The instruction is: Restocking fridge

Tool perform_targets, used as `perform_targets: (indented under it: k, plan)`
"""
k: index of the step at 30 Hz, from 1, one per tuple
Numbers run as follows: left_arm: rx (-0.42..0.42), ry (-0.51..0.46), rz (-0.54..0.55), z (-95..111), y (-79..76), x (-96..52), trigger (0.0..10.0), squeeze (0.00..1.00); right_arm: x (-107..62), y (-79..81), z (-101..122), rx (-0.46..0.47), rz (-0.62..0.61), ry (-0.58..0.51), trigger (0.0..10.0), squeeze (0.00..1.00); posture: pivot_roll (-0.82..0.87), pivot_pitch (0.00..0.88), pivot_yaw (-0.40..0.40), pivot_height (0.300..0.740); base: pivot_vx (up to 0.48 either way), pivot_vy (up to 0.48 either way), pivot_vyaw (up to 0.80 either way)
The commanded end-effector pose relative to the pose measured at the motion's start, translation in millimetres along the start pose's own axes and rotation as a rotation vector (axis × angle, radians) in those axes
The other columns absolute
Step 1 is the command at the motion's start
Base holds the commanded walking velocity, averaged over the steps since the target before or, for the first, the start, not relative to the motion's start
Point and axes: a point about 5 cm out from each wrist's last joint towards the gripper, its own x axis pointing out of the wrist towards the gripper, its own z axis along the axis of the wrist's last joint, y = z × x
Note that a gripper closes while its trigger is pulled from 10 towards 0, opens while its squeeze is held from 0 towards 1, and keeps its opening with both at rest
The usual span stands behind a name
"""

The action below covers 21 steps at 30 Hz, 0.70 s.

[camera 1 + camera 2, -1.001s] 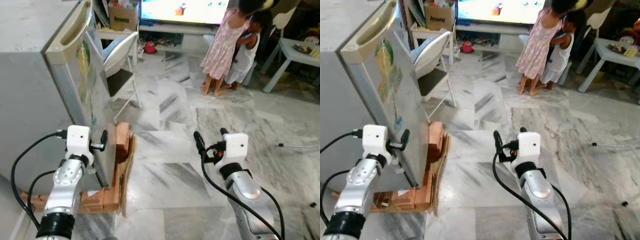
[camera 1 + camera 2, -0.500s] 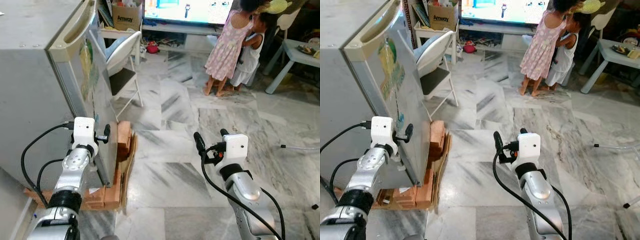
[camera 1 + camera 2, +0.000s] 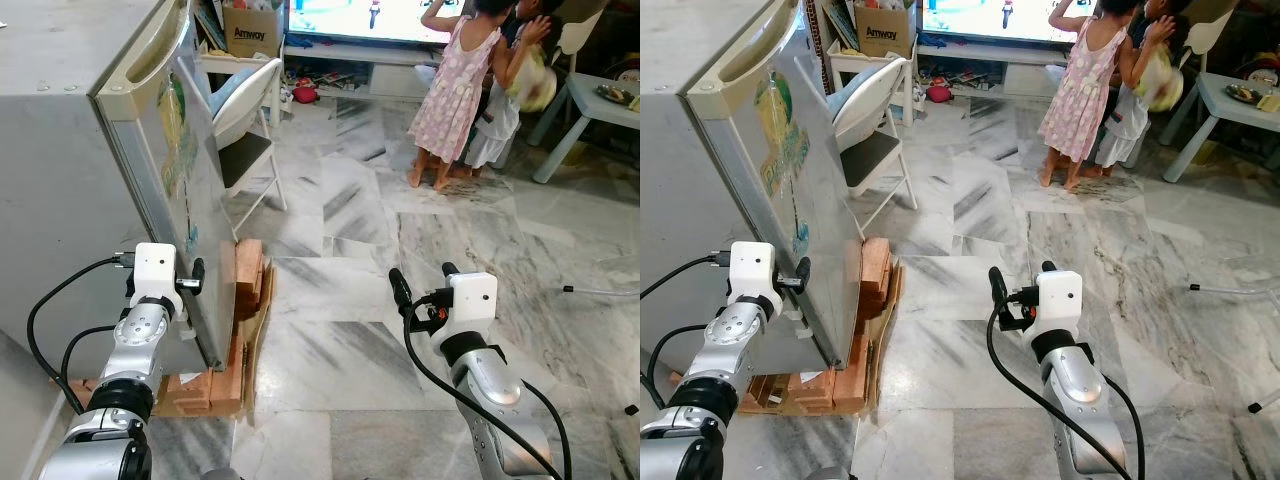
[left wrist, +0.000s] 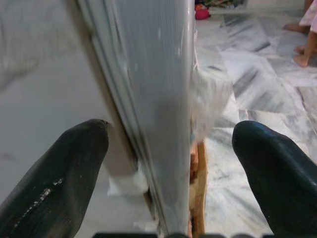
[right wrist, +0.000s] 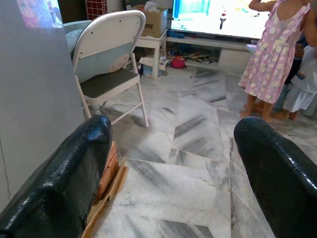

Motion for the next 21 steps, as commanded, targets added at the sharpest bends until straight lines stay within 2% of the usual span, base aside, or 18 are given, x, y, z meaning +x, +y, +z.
perform_targets:
  k: [1,4,9,15,21]
  plan:
    - [0.008,-0.032,-0.021,12.4,-3.2,6.2,10.0,0.00,1.0,-2.2,3.5,-0.007,-0.012,-0.012,10.0,0.00,-0.04,0.012,-0.049,0.740,0.000,0.000,0.00]
    - [0.015,-0.044,-0.047,17.9,-8.5,9.5,10.0,0.00,1.5,-2.3,3.5,-0.007,-0.013,-0.012,10.0,0.00,-0.04,0.011,-0.049,0.740,0.000,0.000,0.00]
    - [0.035,-0.081,-0.131,35.9,-30.6,18.3,10.0,0.00,1.8,-2.0,2.3,-0.005,-0.015,-0.009,10.0,0.00,-0.04,0.008,-0.047,0.740,0.000,0.000,0.00]
    - [0.038,-0.113,-0.214,46.4,-50.7,21.1,10.0,0.00,1.3,-4.0,-0.6,-0.001,-0.028,0.000,10.0,0.00,-0.04,0.004,-0.042,0.740,0.000,0.000,0.00]
    - [0.066,-0.117,-0.224,51.1,-58.5,23.7,10.0,0.00,2.1,-3.5,-0.7,0.001,-0.031,0.000,10.0,0.00,-0.04,0.002,-0.042,0.740,0.000,0.000,0.00]
